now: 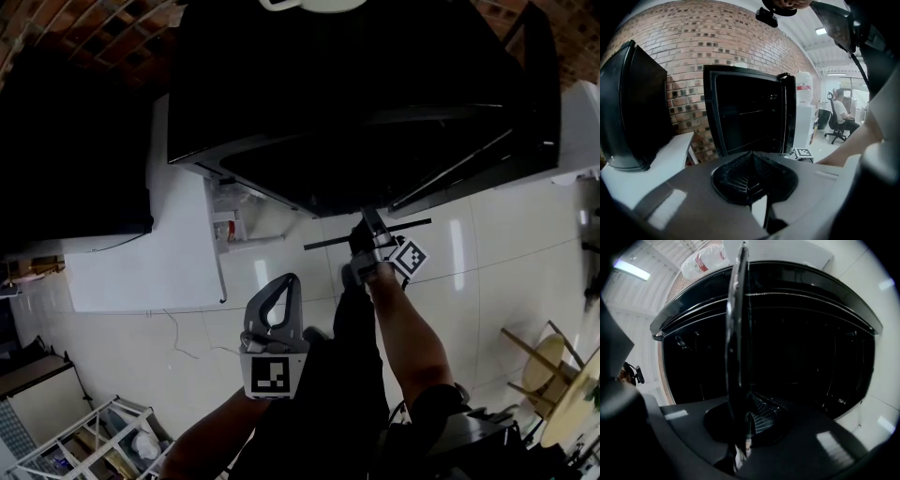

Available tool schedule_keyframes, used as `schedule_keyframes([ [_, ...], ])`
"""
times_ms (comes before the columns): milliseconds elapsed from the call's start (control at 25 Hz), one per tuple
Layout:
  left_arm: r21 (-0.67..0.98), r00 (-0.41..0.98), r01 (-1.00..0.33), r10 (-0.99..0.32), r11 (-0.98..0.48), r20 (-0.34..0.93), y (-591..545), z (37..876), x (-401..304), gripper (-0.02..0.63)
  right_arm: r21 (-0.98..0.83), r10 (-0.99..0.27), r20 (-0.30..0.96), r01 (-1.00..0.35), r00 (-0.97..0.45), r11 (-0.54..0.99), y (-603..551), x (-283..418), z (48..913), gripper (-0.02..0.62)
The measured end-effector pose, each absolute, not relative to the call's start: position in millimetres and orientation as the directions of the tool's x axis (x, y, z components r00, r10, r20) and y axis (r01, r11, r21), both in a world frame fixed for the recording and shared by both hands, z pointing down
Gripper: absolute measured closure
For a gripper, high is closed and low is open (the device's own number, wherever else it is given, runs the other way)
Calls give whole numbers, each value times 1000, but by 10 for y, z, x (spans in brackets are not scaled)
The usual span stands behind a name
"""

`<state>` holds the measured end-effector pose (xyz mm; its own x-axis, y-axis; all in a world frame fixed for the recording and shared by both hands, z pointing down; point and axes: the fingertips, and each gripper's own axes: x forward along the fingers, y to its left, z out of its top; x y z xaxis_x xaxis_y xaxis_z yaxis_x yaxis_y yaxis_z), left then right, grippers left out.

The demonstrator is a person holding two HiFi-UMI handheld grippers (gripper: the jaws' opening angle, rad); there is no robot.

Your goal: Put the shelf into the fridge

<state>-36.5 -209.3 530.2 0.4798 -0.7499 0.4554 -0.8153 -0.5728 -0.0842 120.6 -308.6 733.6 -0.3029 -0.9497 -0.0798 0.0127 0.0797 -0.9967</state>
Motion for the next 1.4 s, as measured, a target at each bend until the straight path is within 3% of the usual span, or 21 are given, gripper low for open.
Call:
schedule_keyframes([
  [1400,-82,446,-837,-762,-541,470,-2544,5287,-263,612,-1000,-967,-10,-8,-254,13,-4028,1241,7413,578],
])
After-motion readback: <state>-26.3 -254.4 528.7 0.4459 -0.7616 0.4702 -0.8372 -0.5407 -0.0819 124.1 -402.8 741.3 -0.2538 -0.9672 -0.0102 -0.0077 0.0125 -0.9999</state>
